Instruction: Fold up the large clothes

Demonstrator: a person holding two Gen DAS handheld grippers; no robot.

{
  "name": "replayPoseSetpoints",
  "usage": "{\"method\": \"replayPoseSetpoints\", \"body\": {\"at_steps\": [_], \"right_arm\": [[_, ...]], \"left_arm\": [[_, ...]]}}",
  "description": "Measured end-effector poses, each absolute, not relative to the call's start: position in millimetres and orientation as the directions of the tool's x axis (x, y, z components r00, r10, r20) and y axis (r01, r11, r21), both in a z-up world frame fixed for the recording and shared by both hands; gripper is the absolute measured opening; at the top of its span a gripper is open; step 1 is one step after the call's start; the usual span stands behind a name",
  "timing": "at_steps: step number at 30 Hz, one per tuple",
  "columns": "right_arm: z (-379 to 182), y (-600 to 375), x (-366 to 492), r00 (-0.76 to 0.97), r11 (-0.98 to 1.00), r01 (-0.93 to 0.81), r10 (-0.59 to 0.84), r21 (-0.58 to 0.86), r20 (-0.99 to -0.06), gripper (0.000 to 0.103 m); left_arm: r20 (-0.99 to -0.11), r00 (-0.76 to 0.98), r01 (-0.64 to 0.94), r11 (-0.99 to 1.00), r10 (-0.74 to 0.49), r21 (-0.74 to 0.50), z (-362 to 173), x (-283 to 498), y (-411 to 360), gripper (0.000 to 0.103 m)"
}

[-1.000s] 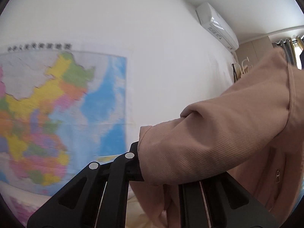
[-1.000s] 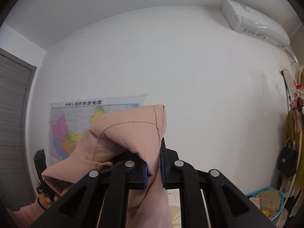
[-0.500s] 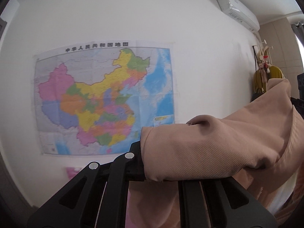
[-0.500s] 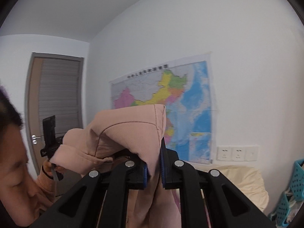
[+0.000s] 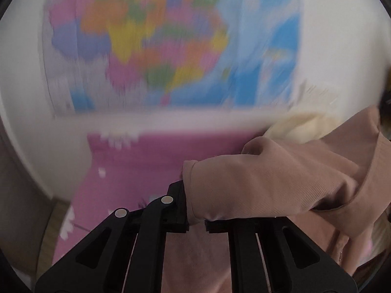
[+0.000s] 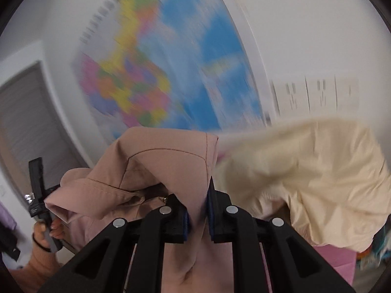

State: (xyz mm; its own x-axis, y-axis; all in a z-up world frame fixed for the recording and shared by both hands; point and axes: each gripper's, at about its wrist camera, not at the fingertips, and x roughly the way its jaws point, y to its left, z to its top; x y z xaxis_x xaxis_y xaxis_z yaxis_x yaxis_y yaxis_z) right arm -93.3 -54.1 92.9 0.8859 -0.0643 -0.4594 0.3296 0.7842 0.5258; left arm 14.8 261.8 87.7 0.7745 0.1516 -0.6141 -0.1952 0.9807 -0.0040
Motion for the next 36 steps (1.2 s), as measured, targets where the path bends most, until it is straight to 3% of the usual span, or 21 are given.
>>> {"method": "replayPoseSetpoints", "body": {"at_steps": [2, 5, 7, 10, 11, 12, 14, 16, 19, 21, 24, 26, 31, 32, 33, 35, 36], "right_arm": [[34.6, -69.7, -47.7, 0.824, 0.736, 0.390, -0.011, 0.554, -0.566, 0.012], [-20.0, -79.1, -13.2, 0.759, 0.700, 0.456, 0.017, 0.550, -0.651, 0.012], [-30.5, -83.7, -6.2, 0.759, 0.682, 0.463, 0.025, 0.566, -0.650, 0.013], [-20.9, -82.3, -2.6, 0.735, 0.733, 0.454, 0.013, 0.507, -0.678, 0.024], [-16.7, -79.3, -0.9, 0.719, 0.762, 0.449, 0.002, 0.466, -0.695, 0.029], [-7.9, -80.9, 2.7, 0.705, 0.783, 0.445, -0.007, 0.435, -0.709, 0.033], [2.6, -76.4, -2.0, 0.683, 0.828, 0.442, -0.060, 0.346, -0.728, 0.053], [15.0, -70.3, -9.1, 0.681, 0.860, 0.416, -0.079, 0.297, -0.728, 0.057], [36.7, -62.3, -24.9, 0.721, 0.886, 0.388, -0.119, 0.255, -0.682, 0.067], [51.5, -48.4, -31.3, 0.756, 0.916, 0.341, -0.134, 0.211, -0.640, 0.067], [57.7, -21.0, -17.4, 0.771, 0.958, 0.233, -0.079, 0.165, -0.631, 0.066], [49.9, -8.4, 2.5, 0.746, 0.971, 0.173, -0.018, 0.168, -0.665, 0.061], [13.3, -2.2, 51.3, 0.674, 0.974, 0.171, -0.007, 0.146, -0.739, 0.060], [8.3, -5.4, 58.7, 0.663, 0.972, 0.186, -0.018, 0.142, -0.748, 0.054], [6.9, -6.9, 63.4, 0.660, 0.972, 0.189, -0.019, 0.141, -0.751, 0.048], [9.8, -17.8, 72.1, 0.668, 0.963, 0.211, -0.016, 0.169, -0.744, 0.003], [12.8, -25.7, 73.3, 0.686, 0.951, 0.209, 0.022, 0.226, -0.727, 0.001]], "left_arm": [[-0.729, 0.670, -0.234, 0.972, 0.141, -0.026, 25.6, 61.6, 278.4, 0.004], [-0.796, 0.596, -0.265, 0.962, 0.106, -0.070, -24.4, 93.6, 295.9, 0.003], [-0.809, 0.581, -0.275, 0.958, 0.095, -0.085, -37.4, 103.0, 303.4, 0.003], [-0.822, 0.564, -0.274, 0.957, 0.081, -0.093, -37.8, 110.3, 314.2, 0.006], [-0.824, 0.563, -0.262, 0.960, 0.065, -0.103, -35.3, 110.6, 317.8, 0.010], [-0.824, 0.563, -0.252, 0.962, 0.060, -0.103, -33.9, 109.5, 320.0, 0.020], [-0.806, 0.589, -0.234, 0.968, 0.065, -0.092, -25.0, 102.9, 323.9, 0.031], [-0.786, 0.615, -0.205, 0.974, 0.054, -0.094, -15.5, 93.8, 324.9, 0.043], [-0.729, 0.685, -0.132, 0.980, -0.020, -0.151, 4.6, 68.3, 330.2, 0.049], [-0.669, 0.738, -0.033, 0.985, -0.089, -0.167, 20.7, 43.5, 321.7, 0.060], [-0.646, 0.729, 0.145, 0.973, -0.227, -0.178, 25.7, 29.3, 289.8, 0.066], [-0.671, 0.673, 0.255, 0.949, -0.312, -0.186, 13.8, 30.5, 260.3, 0.067], [-0.797, 0.545, 0.313, 0.945, -0.260, -0.094, -37.2, 64.9, 200.9, 0.069], [-0.816, 0.528, 0.299, 0.951, -0.233, -0.078, -44.3, 74.0, 197.6, 0.067], [-0.832, 0.514, 0.278, 0.958, -0.207, -0.066, -50.4, 85.9, 196.2, 0.054], [-0.844, 0.500, 0.209, 0.973, -0.193, -0.099, -52.2, 111.9, 207.4, 0.035], [-0.836, 0.507, 0.185, 0.974, -0.210, -0.132, -47.6, 121.7, 215.0, 0.032]]}}
